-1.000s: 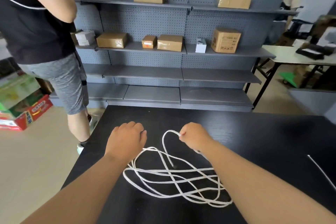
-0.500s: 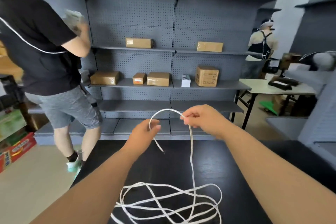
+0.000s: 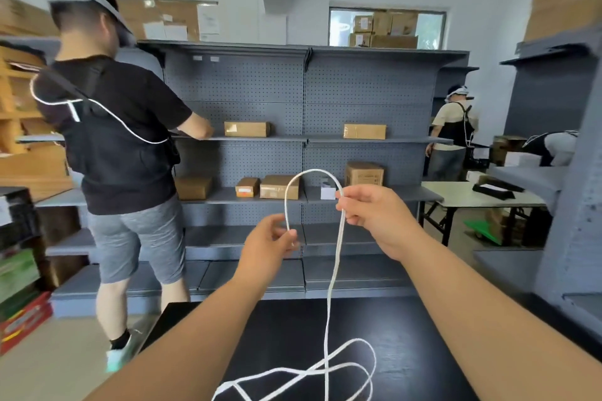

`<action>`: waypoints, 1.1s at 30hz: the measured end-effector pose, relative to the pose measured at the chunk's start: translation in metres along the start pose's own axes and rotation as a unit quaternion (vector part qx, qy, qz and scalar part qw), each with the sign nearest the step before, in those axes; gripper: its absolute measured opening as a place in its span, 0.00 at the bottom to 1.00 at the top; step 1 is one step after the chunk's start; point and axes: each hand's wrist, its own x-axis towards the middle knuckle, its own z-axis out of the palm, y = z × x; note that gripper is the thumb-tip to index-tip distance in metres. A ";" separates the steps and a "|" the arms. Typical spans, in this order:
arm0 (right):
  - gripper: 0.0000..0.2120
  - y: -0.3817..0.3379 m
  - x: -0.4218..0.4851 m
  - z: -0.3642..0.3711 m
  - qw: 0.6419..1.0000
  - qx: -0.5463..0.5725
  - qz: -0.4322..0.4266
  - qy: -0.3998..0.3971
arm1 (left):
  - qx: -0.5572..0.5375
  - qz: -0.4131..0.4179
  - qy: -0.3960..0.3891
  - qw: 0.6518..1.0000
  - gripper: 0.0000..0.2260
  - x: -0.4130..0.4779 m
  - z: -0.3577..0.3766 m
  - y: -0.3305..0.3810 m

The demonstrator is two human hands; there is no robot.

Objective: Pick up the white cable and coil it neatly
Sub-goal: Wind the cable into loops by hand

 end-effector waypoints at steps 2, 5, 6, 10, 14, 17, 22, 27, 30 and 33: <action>0.02 -0.003 0.000 0.004 1.000 0.017 0.015 0.007 | 0.123 0.057 0.081 0.987 0.18 0.001 0.003 0.000; 0.03 -0.005 0.002 0.013 0.999 0.024 0.035 0.021 | 0.216 0.147 0.081 0.962 0.16 -0.002 0.009 0.001; 0.03 -0.007 0.002 0.016 0.999 0.027 0.038 0.024 | 0.230 0.147 0.023 0.962 0.13 -0.004 0.012 0.002; 0.04 -0.010 0.007 0.023 0.998 0.025 0.031 0.041 | 0.167 0.059 -0.163 0.970 0.03 -0.010 0.021 -0.003; 0.08 -0.020 0.002 0.017 0.997 0.012 0.073 0.034 | 0.055 0.027 -0.156 0.986 0.06 -0.005 0.013 -0.002; 0.13 -0.019 0.001 0.003 0.961 -0.268 0.008 0.070 | 0.091 0.056 -0.128 0.986 0.08 0.003 -0.002 0.009; 0.26 -0.011 0.008 -0.007 0.886 -0.454 -0.099 0.002 | 0.169 0.091 -0.137 0.972 0.10 0.021 -0.023 0.030; 0.17 0.002 0.014 0.003 0.905 -0.399 -0.016 -0.147 | 0.210 0.147 -0.120 0.959 0.13 0.028 -0.033 0.049; 0.05 0.005 0.013 0.009 0.910 -0.381 -0.014 -0.163 | 0.183 0.150 -0.110 0.965 0.11 0.028 -0.039 0.052; 0.08 0.004 0.012 0.007 0.907 -0.385 0.004 -0.173 | 0.172 0.149 -0.079 0.971 0.10 0.029 -0.047 0.052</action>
